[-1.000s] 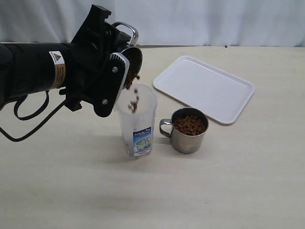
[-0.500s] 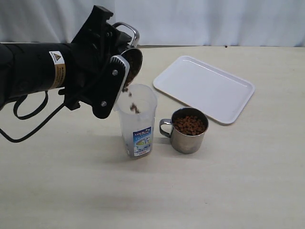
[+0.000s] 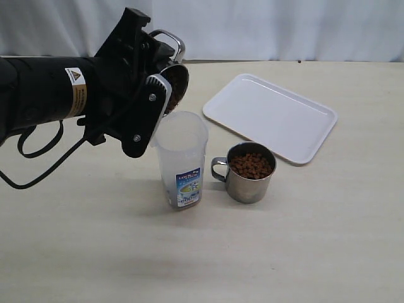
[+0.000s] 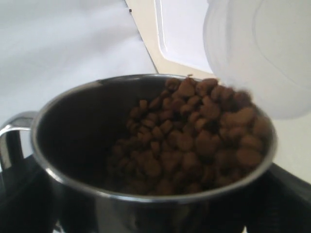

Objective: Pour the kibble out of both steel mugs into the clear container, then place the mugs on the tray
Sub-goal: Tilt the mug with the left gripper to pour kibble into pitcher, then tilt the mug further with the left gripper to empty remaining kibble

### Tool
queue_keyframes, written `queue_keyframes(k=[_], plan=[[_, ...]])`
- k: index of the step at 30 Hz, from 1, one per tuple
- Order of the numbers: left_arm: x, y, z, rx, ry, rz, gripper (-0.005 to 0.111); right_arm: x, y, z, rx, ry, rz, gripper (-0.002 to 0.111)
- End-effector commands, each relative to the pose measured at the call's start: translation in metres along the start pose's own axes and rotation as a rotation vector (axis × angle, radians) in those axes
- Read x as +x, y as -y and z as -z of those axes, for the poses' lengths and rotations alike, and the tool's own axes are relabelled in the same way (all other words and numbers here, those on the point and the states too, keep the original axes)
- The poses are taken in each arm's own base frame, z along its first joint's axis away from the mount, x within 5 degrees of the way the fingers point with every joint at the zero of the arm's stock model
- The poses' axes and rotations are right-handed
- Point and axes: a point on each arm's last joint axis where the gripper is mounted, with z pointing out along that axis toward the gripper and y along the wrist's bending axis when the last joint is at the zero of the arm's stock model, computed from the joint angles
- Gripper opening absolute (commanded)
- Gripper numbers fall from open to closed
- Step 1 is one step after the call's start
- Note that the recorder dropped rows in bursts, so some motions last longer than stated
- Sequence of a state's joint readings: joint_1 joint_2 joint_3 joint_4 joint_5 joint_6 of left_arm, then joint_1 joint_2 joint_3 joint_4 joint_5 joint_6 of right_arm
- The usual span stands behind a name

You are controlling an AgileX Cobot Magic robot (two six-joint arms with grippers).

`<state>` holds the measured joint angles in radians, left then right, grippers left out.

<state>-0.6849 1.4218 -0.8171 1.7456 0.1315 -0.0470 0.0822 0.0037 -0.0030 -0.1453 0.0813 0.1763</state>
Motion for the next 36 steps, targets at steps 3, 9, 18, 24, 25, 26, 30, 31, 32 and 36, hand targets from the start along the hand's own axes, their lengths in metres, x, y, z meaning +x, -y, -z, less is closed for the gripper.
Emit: queue_keyframes(k=[3, 9, 18, 24, 25, 26, 30, 31, 32, 36], plan=[[0.0011, -0.0046, 0.0014, -0.015, -0.010, -0.019, 0.000, 0.0007, -0.0001, 0.0002, -0.003, 0.002, 0.006, 0.005], [0.0011, -0.0046, 0.0014, -0.015, -0.011, -0.025, 0.000, 0.0007, -0.0001, 0.0002, -0.003, 0.002, 0.006, 0.005], [0.0013, -0.0048, 0.0014, -0.016, -0.013, -0.071, 0.000, 0.0007, -0.0001, 0.0002, -0.003, 0.002, 0.006, 0.005], [0.0019, -0.0090, 0.0017, -0.028, -0.015, -0.073, 0.000, 0.0007, -0.0001, 0.0002, -0.003, 0.002, 0.006, 0.005], [0.0019, -0.0090, 0.0017, -0.028, -0.015, -0.073, 0.000, 0.0007, -0.0001, 0.0002, -0.003, 0.002, 0.006, 0.005], [0.0019, -0.0090, 0.0017, -0.028, -0.015, -0.073, 0.000, 0.0007, -0.0001, 0.0002, -0.003, 0.002, 0.006, 0.005], [0.0019, -0.0091, 0.0017, -0.028, -0.015, -0.076, 0.000, 0.0007, -0.0001, 0.0002, -0.003, 0.002, 0.006, 0.005], [0.0019, -0.0091, 0.0017, -0.028, -0.015, -0.078, 0.000, 0.0007, -0.0001, 0.0002, -0.003, 0.002, 0.006, 0.005], [0.0019, -0.0091, 0.0017, -0.028, -0.015, -0.084, 0.000, 0.0007, -0.0001, 0.0002, -0.003, 0.002, 0.006, 0.005], [0.0019, -0.0091, 0.0017, -0.028, -0.015, -0.098, 0.000, 0.0007, -0.0001, 0.0002, -0.003, 0.002, 0.006, 0.005]])
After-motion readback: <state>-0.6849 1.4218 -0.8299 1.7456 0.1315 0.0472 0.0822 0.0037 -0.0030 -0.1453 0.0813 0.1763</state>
